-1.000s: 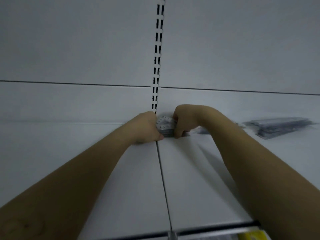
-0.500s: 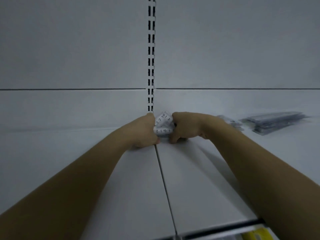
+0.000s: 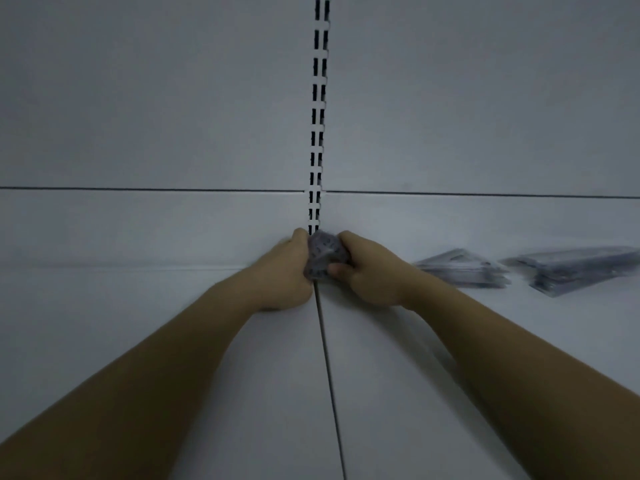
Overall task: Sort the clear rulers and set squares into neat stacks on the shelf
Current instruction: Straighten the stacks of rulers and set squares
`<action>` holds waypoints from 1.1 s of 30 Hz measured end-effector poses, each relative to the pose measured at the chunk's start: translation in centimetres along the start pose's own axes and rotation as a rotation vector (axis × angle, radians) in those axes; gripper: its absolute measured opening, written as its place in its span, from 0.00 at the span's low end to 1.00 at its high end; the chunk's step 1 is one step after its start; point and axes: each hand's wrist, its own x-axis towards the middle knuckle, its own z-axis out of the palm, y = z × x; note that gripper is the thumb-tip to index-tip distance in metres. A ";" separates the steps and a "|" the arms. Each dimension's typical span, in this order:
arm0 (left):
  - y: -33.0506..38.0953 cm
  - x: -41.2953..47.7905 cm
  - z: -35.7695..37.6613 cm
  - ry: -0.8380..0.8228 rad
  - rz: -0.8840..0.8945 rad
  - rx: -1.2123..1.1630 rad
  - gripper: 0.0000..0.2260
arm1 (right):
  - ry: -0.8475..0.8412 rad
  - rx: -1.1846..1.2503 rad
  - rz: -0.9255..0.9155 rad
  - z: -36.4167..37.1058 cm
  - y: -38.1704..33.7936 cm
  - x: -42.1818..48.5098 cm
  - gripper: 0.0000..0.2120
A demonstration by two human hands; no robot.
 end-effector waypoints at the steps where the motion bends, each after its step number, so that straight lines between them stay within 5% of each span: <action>1: 0.1 -0.2 -0.2 -0.023 0.000 -0.030 0.16 | 0.010 -0.004 -0.008 0.2 0.0 0.1 0.07; 8: -1.1 -0.4 -0.3 0.011 -0.036 0.037 0.21 | 0.027 -0.006 -0.053 1.0 0.0 0.6 0.11; 13: -0.9 -0.4 0.7 0.001 -0.059 0.193 0.25 | -0.077 -0.042 -0.014 2.4 -0.1 0.5 0.31; 21: -0.9 -0.5 1.6 0.026 -0.077 0.183 0.25 | -0.074 0.001 0.029 3.4 -0.9 0.5 0.31; 26: -0.7 -0.8 1.0 0.003 -0.067 -0.112 0.31 | -0.101 0.102 0.044 2.9 -0.7 0.6 0.27; 33: -0.7 -0.1 1.5 -0.023 -0.053 -0.057 0.23 | -0.108 0.052 0.021 3.5 -1.0 0.7 0.34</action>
